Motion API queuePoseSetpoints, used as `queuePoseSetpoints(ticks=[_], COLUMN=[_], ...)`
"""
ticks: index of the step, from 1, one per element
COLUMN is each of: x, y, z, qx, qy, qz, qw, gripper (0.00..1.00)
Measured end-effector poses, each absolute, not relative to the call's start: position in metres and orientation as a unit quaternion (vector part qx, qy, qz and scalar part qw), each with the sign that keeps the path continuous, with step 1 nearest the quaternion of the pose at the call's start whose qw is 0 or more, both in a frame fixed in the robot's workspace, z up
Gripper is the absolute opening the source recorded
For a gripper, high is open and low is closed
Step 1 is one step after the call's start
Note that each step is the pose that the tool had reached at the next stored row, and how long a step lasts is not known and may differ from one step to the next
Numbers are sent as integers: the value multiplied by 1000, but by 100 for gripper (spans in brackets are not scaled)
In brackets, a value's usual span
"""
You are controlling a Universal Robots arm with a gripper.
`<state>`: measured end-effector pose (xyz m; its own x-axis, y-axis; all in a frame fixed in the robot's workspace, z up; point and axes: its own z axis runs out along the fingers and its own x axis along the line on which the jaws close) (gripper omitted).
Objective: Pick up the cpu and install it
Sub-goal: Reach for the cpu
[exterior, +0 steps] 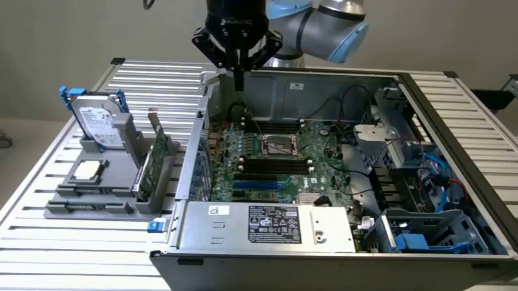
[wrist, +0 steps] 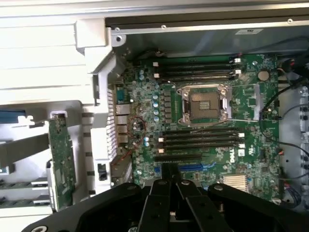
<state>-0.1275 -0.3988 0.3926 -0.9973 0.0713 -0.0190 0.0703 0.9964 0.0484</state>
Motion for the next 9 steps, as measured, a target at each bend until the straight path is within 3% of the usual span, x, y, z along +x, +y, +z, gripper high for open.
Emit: queuePoseSetpoints(ticks=[9], x=[-168], y=[-399], z=[389], qx=[35], qy=[999], qz=[24], qw=[11], gripper=[11])
